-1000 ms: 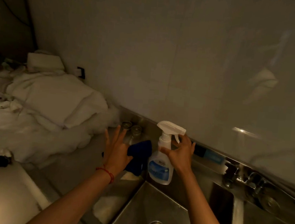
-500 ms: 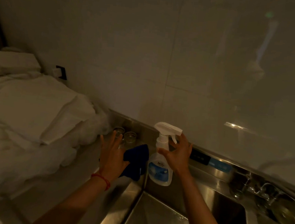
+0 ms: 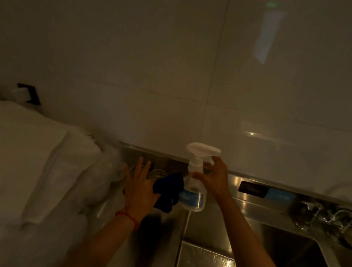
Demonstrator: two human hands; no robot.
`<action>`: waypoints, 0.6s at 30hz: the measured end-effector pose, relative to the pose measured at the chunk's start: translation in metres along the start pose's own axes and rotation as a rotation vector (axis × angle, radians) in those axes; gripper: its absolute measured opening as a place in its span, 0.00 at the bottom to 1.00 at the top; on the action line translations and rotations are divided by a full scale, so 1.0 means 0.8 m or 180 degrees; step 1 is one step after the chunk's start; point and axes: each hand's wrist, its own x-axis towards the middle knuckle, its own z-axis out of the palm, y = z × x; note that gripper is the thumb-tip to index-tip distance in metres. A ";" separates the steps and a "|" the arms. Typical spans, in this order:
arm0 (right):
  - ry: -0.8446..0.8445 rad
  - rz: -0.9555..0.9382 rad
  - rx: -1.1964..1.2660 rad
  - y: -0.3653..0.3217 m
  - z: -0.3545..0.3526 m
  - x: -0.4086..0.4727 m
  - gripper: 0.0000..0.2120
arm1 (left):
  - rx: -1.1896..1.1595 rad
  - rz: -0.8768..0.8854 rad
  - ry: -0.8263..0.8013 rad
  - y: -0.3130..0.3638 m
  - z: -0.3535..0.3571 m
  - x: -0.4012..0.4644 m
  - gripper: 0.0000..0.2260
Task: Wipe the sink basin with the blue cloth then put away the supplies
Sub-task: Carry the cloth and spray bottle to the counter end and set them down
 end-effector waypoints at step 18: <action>0.0067 0.0034 0.0090 0.039 0.104 0.061 0.39 | -0.0468 -0.0008 0.0317 -0.068 0.032 0.075 0.07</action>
